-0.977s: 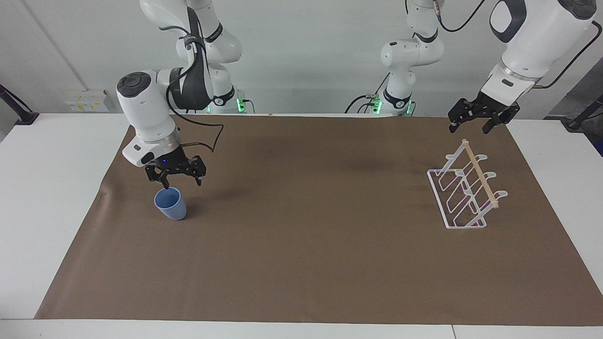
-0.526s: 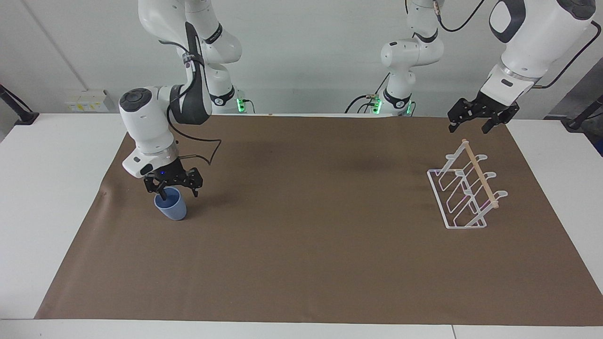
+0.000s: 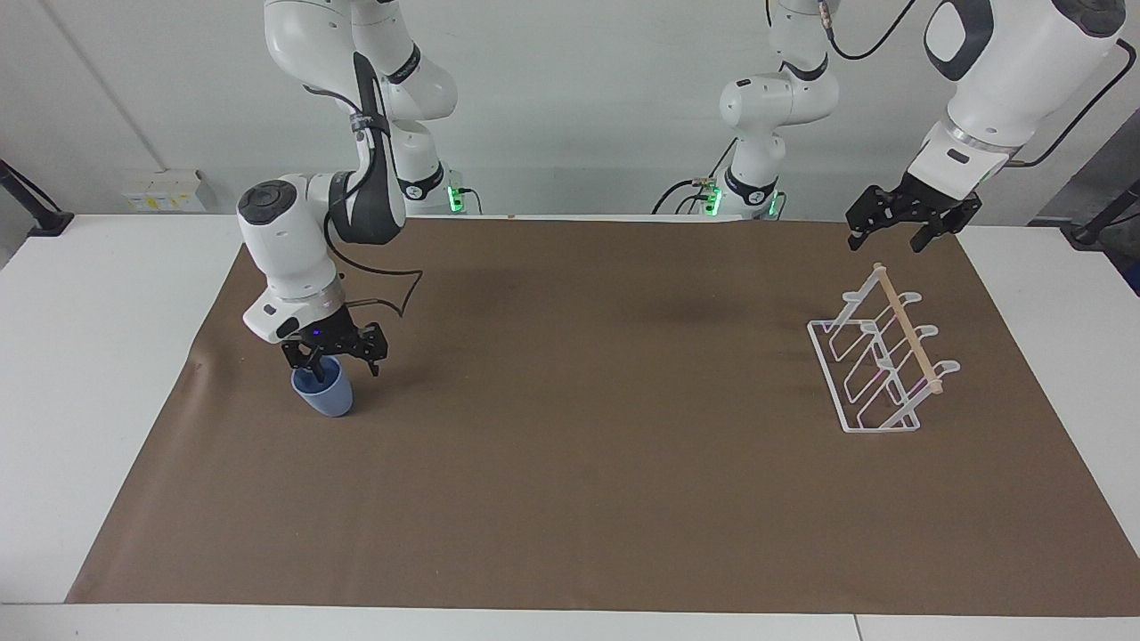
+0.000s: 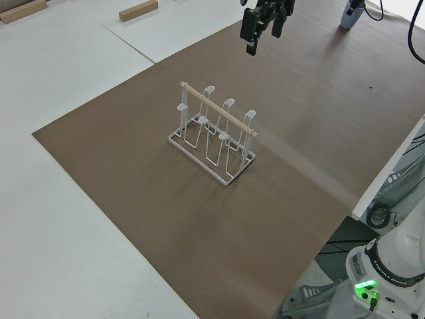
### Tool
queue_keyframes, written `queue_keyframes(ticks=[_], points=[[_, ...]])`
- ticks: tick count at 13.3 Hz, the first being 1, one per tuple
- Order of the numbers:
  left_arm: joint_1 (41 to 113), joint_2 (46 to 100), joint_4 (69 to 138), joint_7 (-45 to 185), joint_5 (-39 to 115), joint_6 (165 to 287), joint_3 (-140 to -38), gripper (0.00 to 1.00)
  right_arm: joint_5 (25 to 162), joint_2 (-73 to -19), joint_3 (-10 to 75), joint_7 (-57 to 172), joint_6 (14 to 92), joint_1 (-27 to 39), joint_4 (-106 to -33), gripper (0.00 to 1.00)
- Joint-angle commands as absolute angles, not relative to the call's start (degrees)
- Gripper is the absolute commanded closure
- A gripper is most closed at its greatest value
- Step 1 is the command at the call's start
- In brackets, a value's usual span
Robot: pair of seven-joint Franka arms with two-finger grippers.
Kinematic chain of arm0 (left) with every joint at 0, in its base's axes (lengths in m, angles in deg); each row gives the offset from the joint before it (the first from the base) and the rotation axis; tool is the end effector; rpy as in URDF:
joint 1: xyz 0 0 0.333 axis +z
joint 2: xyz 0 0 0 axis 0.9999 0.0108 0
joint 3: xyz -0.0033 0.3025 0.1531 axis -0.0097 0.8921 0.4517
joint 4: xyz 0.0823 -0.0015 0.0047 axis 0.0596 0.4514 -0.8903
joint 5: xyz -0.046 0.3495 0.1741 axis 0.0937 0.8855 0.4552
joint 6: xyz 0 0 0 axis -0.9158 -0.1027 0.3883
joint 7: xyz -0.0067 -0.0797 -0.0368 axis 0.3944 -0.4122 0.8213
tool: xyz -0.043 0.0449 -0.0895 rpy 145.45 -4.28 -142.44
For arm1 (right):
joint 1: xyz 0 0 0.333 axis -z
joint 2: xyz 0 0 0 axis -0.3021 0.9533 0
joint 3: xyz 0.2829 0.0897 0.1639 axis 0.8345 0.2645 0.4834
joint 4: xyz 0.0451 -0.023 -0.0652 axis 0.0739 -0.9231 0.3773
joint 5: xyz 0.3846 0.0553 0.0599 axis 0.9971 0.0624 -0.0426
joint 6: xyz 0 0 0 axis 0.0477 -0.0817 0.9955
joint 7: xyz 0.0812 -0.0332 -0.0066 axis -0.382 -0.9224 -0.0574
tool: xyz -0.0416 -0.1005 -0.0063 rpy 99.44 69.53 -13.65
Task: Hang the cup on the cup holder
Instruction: 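Reach the right gripper down to the rim of the blue cup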
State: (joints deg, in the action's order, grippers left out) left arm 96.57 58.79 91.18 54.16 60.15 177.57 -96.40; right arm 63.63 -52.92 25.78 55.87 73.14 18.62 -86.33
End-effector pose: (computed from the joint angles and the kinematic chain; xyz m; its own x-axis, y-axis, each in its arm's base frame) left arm 0.5266 -0.0367 0.6278 0.9973 -0.0574 -0.0456 -0.0553 -0.9975 0.0448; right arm 0.5851 -0.0079 0.3871 0.9780 0.1446 0.1504 0.1439 -0.9895 0.0154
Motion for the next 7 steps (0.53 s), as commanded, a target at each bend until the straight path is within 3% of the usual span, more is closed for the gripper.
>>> queue_keyframes(ticks=[1, 7], points=[[97.3, 57.0, 93.0, 53.4, 59.5, 177.9, -96.5, 0.0, 63.3, -53.6, 26.2, 51.8, 73.8, 20.2, -87.4, 0.36], [97.3, 57.0, 93.1, 53.2, 59.4, 177.9, -96.5, 0.0, 63.3, -53.6, 26.2, 49.2, 74.1, 20.6, -87.4, 0.67]])
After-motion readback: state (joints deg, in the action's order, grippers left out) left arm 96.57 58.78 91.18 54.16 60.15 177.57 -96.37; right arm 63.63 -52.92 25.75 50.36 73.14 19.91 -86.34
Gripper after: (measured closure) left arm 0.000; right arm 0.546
